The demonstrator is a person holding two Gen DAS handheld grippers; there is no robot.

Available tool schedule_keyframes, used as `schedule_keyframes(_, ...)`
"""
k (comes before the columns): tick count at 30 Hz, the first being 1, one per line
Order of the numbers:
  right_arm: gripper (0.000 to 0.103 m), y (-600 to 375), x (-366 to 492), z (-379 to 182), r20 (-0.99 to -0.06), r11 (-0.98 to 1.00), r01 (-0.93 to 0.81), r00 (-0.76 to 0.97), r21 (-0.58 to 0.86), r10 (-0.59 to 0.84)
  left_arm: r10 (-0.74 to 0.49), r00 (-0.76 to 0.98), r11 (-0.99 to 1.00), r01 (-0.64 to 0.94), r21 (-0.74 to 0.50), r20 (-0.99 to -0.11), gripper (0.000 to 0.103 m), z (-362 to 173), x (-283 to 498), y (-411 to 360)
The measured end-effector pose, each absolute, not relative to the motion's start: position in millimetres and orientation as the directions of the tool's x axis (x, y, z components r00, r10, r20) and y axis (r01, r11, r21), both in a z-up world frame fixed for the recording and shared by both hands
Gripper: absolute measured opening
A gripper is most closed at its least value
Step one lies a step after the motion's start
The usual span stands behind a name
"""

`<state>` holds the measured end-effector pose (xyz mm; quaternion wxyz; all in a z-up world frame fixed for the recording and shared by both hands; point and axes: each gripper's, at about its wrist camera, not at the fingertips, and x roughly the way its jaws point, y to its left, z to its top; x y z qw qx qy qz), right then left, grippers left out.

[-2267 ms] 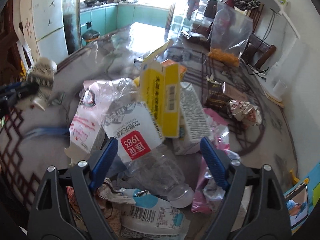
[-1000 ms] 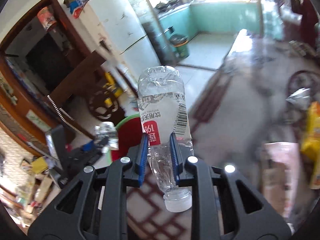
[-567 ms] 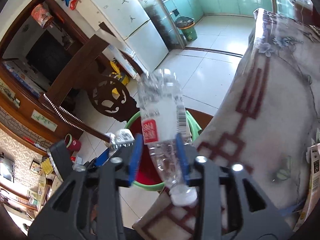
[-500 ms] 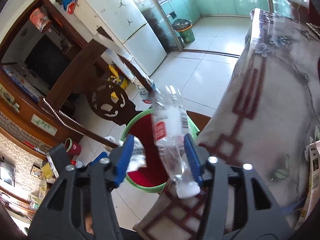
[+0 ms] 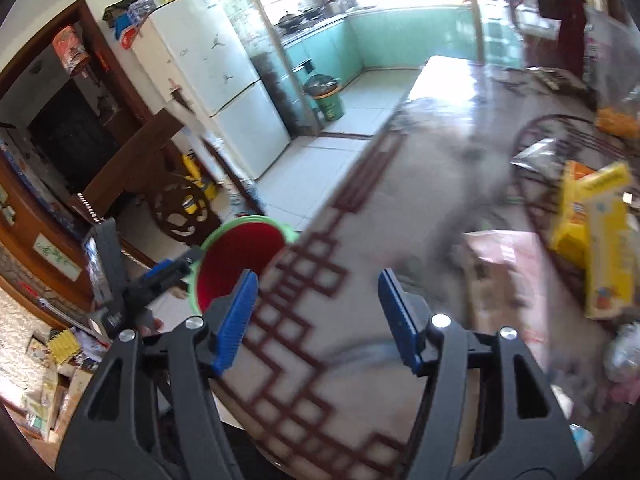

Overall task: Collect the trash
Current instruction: 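Carry the cup and bottle over the red bucket and open both grippers, then grasp the pink paper bag with the left gripper while the right grasps the yellow carton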

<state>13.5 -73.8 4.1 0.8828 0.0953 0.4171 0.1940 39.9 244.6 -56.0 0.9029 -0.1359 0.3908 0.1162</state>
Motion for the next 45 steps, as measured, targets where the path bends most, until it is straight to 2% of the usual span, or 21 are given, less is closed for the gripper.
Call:
schedule_keyframes(4,0.066,-138,-7,10,-0.705,0.958,-0.149,0.651,0.245,0.281,0.043,0.694,0.958,-0.234,-0.168,-0.719,0.073,-41,42,208)
schedule_keyframes(9,0.066,-224,-13,9,-0.696,0.989,0.048,0.715,0.140,0.063,-0.119,0.701,0.979,-0.033,-0.199,-0.704,0.073,-21,43,131)
schedule_keyframes(12,0.066,-265,1,-2,-0.729,0.985,0.108,0.684,0.132,0.023,-0.195,0.694,0.978,0.085,-0.190,-0.693,0.073,-12,39,82)
schedule_keyframes(15,0.066,-286,21,-18,-0.755,0.986,0.113,0.656,0.122,0.018,-0.229,0.681,0.973,0.170,-0.155,-0.696,0.073,-8,35,42)
schedule_keyframes(20,0.066,-293,43,-37,-0.768,0.983,0.080,0.636,0.167,0.079,-0.256,0.652,0.965,0.215,-0.150,-0.714,0.073,-8,31,14)
schedule_keyframes(25,0.054,-288,53,-53,-0.795,0.978,0.031,0.588,0.207,0.150,-0.270,0.640,0.960,0.237,-0.149,-0.720,0.073,-9,31,2)
schedule_keyframes(29,0.055,-298,67,-67,-0.813,0.961,0.075,0.552,0.268,0.184,-0.276,0.625,0.956,0.258,-0.141,-0.731,0.073,-11,31,-7)
schedule_keyframes(32,0.059,-303,78,-74,-0.825,0.957,0.100,0.536,0.272,0.178,-0.287,0.620,0.951,0.274,-0.141,-0.730,0.073,-10,30,-15)
schedule_keyframes(35,0.059,-300,85,-81,-0.837,0.963,0.095,0.521,0.252,0.168,-0.301,0.615,0.947,0.283,-0.152,-0.729,0.073,-12,31,-22)
schedule_keyframes(36,0.057,-297,86,-81,-0.839,0.965,0.085,0.516,0.249,0.171,-0.300,0.615,0.946,0.287,-0.148,-0.729,0.073,-12,31,-25)
schedule_keyframes(37,0.042,-296,85,-81,-0.841,0.966,0.080,0.513,0.247,0.172,-0.301,0.613,0.945,0.292,-0.144,-0.730,0.073,-13,31,-29)
schedule_keyframes(42,0.042,-302,79,-74,-0.823,0.958,0.090,0.538,0.272,0.183,-0.308,0.603,0.935,0.335,-0.116,-0.736,0.073,-16,29,-50)
schedule_keyframes(45,0.042,-307,68,-59,-0.780,0.942,0.091,0.590,0.322,0.209,-0.368,0.566,0.918,0.349,-0.190,-0.738,0.073,-15,34,-60)
